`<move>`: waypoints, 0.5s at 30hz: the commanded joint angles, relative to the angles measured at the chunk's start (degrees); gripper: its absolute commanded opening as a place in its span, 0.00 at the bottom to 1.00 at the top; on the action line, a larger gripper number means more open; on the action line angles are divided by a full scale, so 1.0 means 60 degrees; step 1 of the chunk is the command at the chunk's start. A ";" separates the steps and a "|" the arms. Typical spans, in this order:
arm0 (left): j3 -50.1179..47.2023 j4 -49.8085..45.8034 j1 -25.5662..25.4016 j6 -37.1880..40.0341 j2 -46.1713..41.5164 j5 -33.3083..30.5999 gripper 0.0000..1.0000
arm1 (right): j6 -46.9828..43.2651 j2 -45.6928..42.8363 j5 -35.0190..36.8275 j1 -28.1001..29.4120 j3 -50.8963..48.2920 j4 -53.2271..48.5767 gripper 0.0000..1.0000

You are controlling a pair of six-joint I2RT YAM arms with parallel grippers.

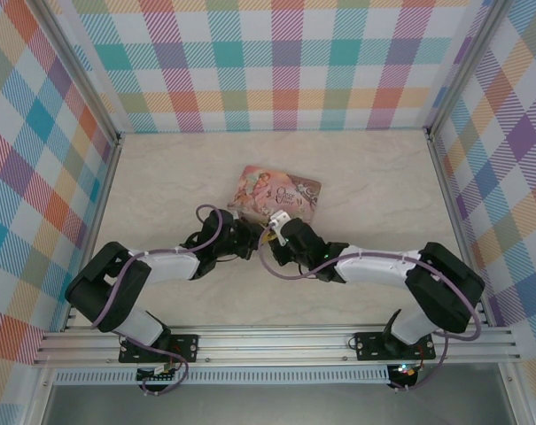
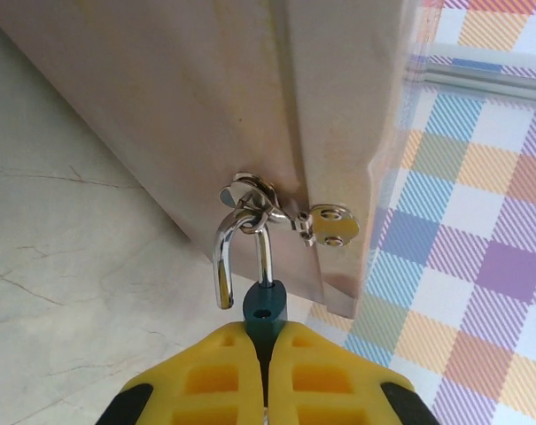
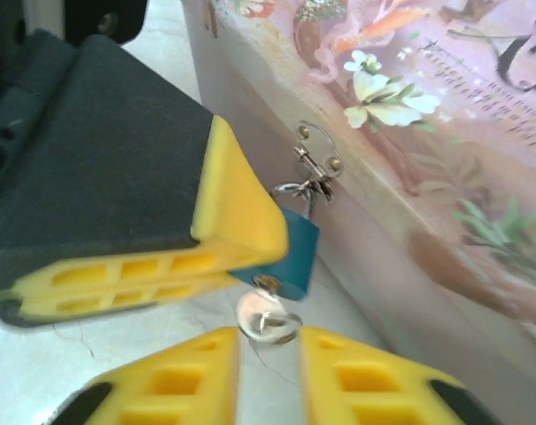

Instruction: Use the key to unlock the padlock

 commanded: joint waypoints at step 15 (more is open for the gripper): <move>0.0809 -0.2783 -0.0676 0.3716 0.0680 -0.1552 0.00 | 0.1803 -0.2256 -0.2821 -0.3177 -0.0378 -0.1502 0.56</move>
